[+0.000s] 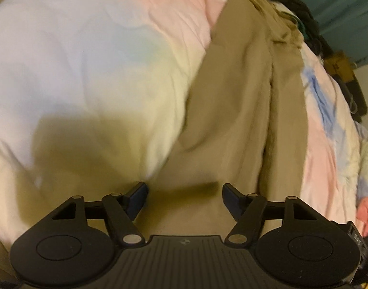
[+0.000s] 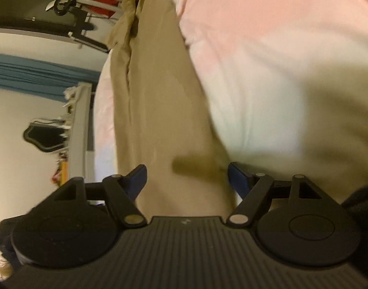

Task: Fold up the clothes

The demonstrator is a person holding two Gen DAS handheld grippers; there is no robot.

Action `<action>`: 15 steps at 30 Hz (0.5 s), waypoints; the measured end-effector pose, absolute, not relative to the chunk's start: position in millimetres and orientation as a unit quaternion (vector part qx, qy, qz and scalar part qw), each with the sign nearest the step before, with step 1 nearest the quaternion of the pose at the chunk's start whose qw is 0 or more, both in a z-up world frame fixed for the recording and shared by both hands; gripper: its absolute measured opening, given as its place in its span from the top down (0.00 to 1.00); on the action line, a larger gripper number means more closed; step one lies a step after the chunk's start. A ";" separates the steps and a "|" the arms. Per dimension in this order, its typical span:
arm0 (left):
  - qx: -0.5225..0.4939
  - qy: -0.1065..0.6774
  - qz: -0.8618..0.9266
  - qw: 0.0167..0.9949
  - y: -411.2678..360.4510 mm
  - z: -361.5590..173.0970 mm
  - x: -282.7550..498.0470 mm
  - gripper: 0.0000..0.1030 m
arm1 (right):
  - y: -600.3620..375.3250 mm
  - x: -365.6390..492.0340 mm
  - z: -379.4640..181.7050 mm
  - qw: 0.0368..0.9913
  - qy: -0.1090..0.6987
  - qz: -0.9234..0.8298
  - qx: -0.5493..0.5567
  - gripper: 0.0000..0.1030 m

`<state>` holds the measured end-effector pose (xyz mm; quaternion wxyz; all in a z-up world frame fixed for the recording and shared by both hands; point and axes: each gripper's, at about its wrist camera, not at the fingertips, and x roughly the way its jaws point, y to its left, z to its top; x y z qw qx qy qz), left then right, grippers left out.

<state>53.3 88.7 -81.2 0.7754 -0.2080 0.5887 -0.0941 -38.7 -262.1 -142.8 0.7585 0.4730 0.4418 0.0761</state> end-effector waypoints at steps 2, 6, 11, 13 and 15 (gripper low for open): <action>-0.201 0.593 -0.101 0.773 87.6 -79.1 50.2 0.42 | -256.3 -42.0 -141.0 0.762 0.449 0.080 0.460 0.29; -0.188 0.599 -0.105 0.771 87.7 -72.7 43.9 0.69 | -244.7 -48.5 -137.5 0.769 0.462 0.089 0.433 0.40; -0.180 0.596 -0.120 0.774 89.3 -64.3 37.2 0.95 | -243.3 -53.4 -125.6 0.779 0.458 0.083 0.421 0.87; -0.192 0.576 -0.128 0.784 94.3 -55.9 35.7 0.95 | -250.2 -52.3 -107.5 0.794 0.433 0.085 0.417 0.89; -0.214 0.553 -0.139 0.793 101.6 -46.1 33.6 0.96 | -257.1 -51.2 -89.4 0.810 0.408 0.087 0.413 0.89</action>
